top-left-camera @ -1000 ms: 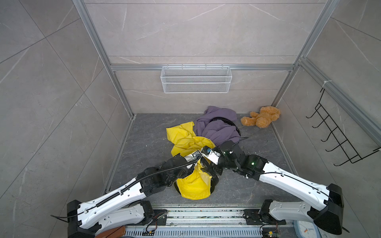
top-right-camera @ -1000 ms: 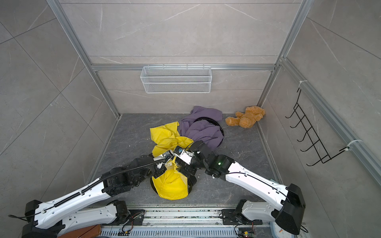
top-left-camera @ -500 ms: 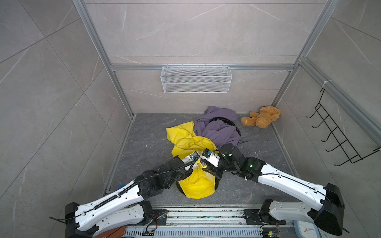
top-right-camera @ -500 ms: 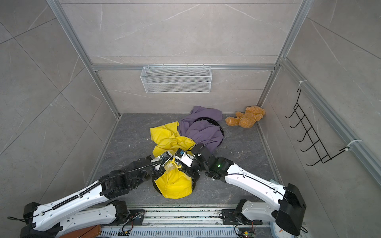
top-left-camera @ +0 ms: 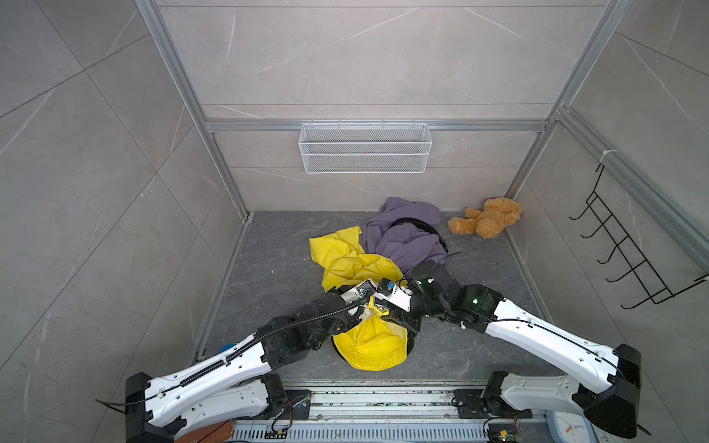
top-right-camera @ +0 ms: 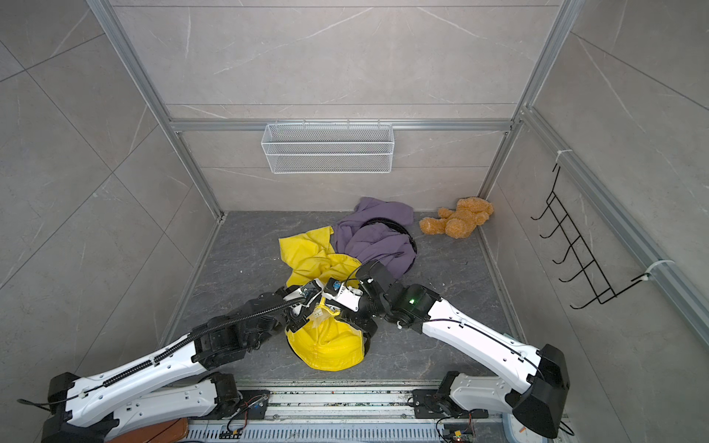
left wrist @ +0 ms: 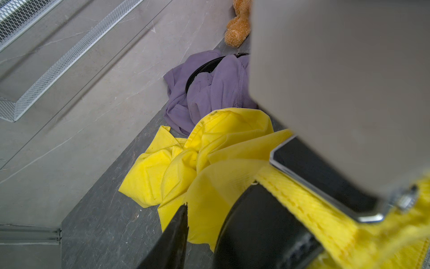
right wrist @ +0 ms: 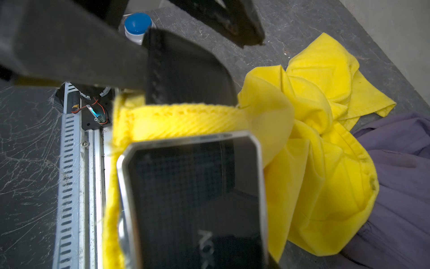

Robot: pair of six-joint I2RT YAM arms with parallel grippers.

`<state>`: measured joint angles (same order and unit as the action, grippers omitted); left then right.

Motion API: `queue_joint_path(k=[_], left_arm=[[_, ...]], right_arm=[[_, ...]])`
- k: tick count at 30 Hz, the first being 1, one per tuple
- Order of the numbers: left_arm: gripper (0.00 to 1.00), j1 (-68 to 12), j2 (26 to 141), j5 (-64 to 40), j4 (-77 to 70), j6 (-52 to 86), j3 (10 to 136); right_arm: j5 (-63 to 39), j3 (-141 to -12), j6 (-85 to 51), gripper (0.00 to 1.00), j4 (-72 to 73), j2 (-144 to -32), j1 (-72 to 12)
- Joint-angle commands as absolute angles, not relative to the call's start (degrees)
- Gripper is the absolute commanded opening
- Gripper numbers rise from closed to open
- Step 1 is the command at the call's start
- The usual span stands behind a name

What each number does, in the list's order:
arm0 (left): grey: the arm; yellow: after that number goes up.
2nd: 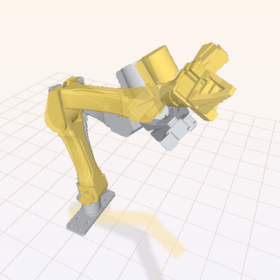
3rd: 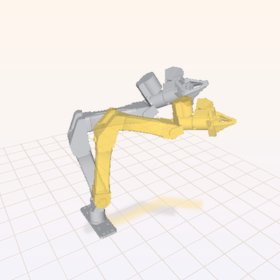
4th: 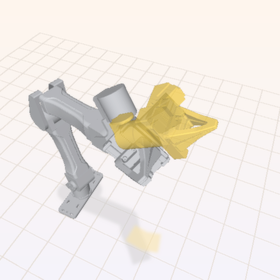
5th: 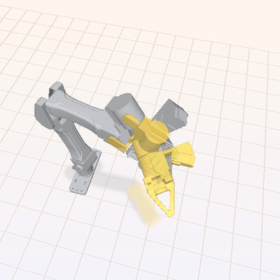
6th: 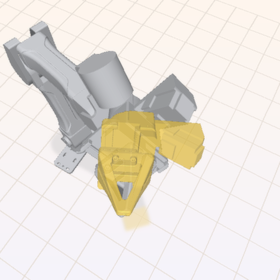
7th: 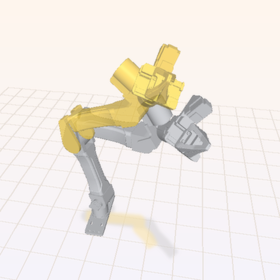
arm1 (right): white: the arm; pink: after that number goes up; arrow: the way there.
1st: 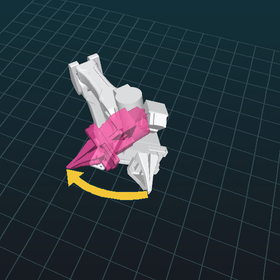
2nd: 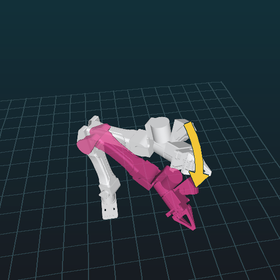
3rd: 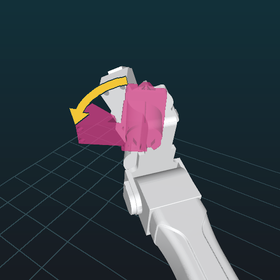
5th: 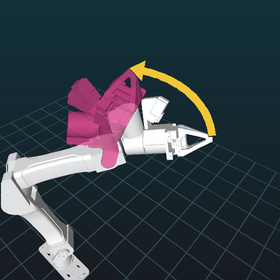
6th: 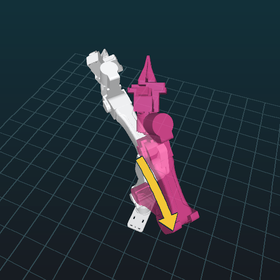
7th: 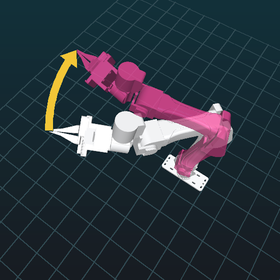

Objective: Remove the belt from the trousers

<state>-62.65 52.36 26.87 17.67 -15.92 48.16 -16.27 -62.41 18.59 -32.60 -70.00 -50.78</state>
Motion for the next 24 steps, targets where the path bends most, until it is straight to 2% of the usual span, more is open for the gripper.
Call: queue_joint_path(k=[1, 4, 5, 8, 9, 11, 15, 17, 24], left_arm=[[0.25, -62.64, 52.26, 27.33, 13.04, -18.62, 51.15], [0.01, -62.79, 51.90, 25.29, 12.33, -18.39, 51.47], [0.00, -63.00, 51.96, 25.14, 12.23, -18.25, 51.62], [0.00, -63.10, 51.82, 25.22, 12.64, -15.99, 51.70], [0.00, -63.07, 51.59, 25.26, 12.74, -14.56, 51.44], [0.00, -63.14, 50.81, 25.18, 12.62, -11.45, 50.64], [0.00, -63.75, 50.06, 25.40, 10.92, -7.70, 49.32], [0.00, -64.01, 50.32, 25.32, 10.05, -6.91, 49.07], [0.00, -64.51, 51.73, 25.38, 7.51, -6.15, 48.15]], right_arm=[[-20.39, -65.22, 21.39, 0.11, -32.17, -69.35, -51.47], [-20.48, -64.67, 21.29, 0.13, -32.09, -69.41, -51.35], [-20.65, -64.51, 21.19, 0.17, -32.00, -69.51, -51.38], [-19.99, -64.38, 21.10, 0.56, -32.43, -68.43, -51.18], [-20.00, -64.32, 21.18, 0.64, -32.69, -67.25, -51.02], [-21.62, -64.28, 21.07, 0.72, -32.90, -64.24, -50.84], [-27.22, -66.90, 20.00, 0.76, -36.42, -61.50, -50.84], [-26.45, -67.89, 18.68, 0.76, -36.92, -61.77, -50.82], [-19.92, -66.39, 11.34, 0.67, -32.04, -66.22, -50.78]])
